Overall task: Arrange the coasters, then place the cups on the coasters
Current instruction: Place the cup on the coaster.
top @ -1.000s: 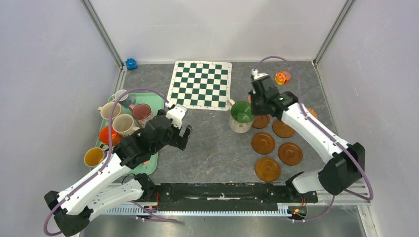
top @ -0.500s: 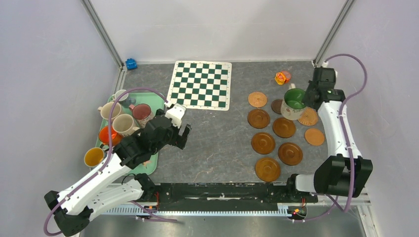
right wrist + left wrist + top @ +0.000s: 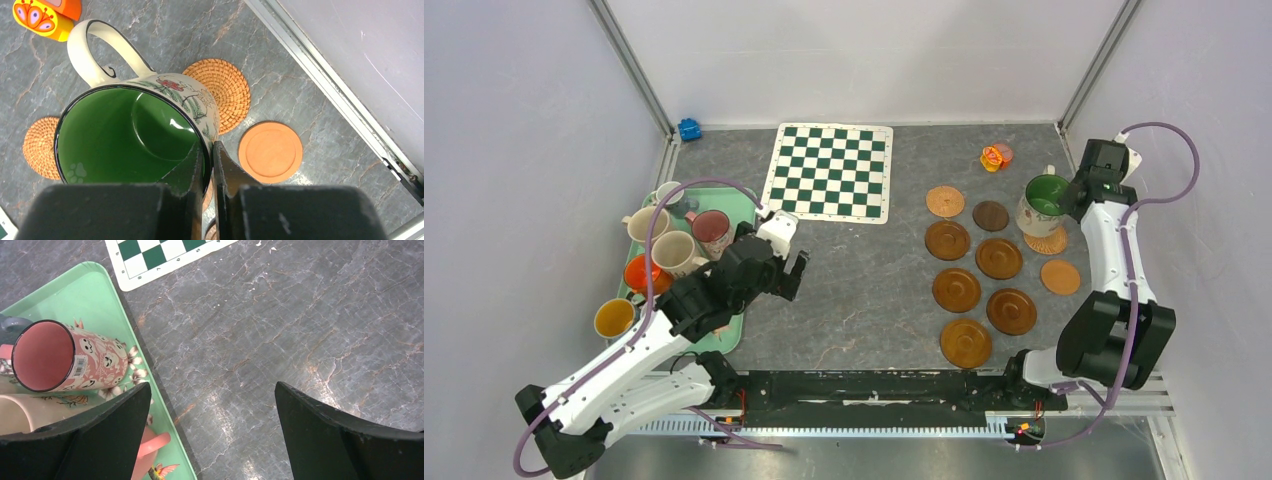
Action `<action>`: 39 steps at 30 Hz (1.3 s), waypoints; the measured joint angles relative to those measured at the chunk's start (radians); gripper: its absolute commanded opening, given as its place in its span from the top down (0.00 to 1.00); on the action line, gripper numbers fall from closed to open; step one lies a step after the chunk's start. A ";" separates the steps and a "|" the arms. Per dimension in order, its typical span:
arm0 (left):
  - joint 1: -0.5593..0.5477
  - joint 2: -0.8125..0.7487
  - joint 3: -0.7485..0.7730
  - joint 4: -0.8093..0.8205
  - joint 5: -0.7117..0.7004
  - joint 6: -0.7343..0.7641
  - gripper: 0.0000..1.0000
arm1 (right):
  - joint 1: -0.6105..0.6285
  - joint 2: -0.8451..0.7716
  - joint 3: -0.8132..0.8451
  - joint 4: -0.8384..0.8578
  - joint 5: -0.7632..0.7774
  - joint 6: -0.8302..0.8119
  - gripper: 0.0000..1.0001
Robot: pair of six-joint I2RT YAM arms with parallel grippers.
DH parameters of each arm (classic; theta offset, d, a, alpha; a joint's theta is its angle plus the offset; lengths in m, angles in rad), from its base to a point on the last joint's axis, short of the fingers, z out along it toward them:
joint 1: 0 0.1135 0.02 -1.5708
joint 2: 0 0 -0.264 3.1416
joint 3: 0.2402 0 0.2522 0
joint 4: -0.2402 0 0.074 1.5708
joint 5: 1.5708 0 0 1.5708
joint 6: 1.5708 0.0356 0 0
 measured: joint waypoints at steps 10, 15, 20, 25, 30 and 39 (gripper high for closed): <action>0.000 0.008 -0.016 0.003 -0.075 0.000 0.00 | -0.075 0.047 -0.034 0.098 0.018 -0.011 1.00; 0.000 0.026 -0.016 0.006 -0.096 0.000 0.00 | -0.136 0.081 -0.061 0.123 -0.006 -0.015 1.00; 0.000 0.059 -0.016 0.008 -0.099 0.000 0.00 | -0.159 0.084 -0.084 0.120 -0.026 -0.013 1.00; 0.000 0.071 -0.016 0.007 -0.106 0.000 0.00 | -0.160 0.100 -0.084 0.143 -0.051 -0.010 1.00; 0.000 0.071 -0.016 0.007 -0.123 0.000 0.00 | -0.159 0.113 -0.084 0.156 -0.074 -0.011 1.00; 0.000 0.050 -0.016 0.008 -0.133 0.000 0.00 | -0.159 0.114 -0.084 0.156 -0.088 -0.012 1.00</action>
